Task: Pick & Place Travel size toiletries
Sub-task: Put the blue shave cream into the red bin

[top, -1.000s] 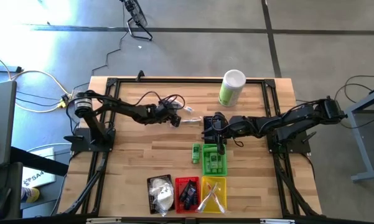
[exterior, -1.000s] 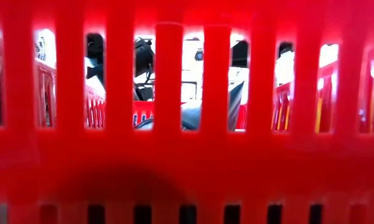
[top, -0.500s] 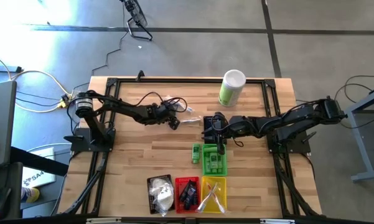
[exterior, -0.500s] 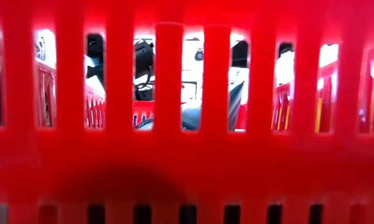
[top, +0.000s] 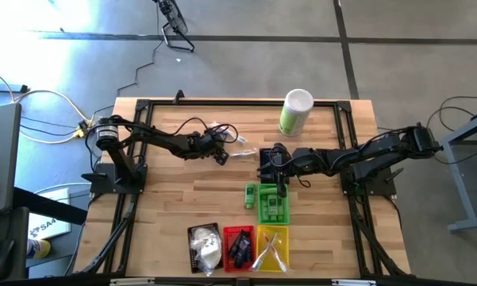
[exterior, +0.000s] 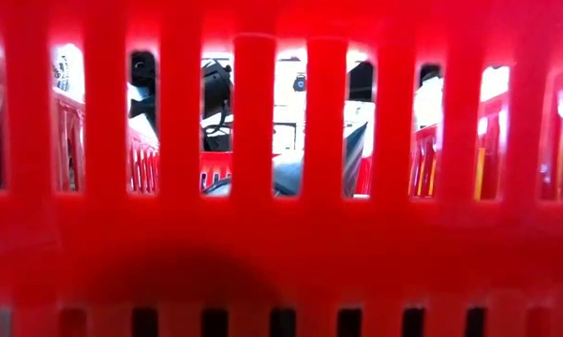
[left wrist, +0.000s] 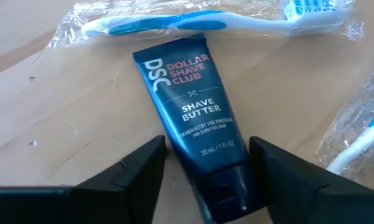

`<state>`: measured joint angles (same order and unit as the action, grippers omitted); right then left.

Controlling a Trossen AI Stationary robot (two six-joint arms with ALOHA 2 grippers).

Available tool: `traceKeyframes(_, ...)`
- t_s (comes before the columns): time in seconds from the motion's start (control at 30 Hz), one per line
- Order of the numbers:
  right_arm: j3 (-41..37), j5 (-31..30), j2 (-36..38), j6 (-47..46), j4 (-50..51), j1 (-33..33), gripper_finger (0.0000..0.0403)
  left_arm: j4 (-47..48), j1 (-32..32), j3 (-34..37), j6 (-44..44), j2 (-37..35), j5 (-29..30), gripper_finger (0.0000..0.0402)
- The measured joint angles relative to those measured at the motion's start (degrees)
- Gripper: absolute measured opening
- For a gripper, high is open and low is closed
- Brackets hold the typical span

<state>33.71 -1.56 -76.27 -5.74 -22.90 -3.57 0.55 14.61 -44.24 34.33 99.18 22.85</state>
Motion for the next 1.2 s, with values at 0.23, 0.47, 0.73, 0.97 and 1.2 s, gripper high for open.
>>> traceKeyframes(0.23,0.0,0.0,0.0,0.0,0.0,0.0,0.0096,-0.2,0.0,0.0,0.0,0.0,-0.1,0.0167)
traceKeyframes(0.47,0.0,0.0,0.0,0.0,0.0,0.0,0.0096,-0.4,0.0,0.0,0.0,0.0,-0.4,0.0153)
traceKeyframes(0.73,0.0,0.0,0.0,0.0,0.0,0.0,0.0096,-0.4,0.0,0.1,0.0,-0.1,-0.6,0.0152)
traceKeyframes(0.97,0.0,0.0,0.0,0.0,0.0,0.0,0.0096,1.7,0.1,0.3,-2.5,-2.5,-3.3,0.0151)
traceKeyframes(1.2,0.0,0.0,0.0,0.0,0.0,0.0,0.0096,6.2,0.0,0.3,-3.2,-7.3,-3.4,0.0151)
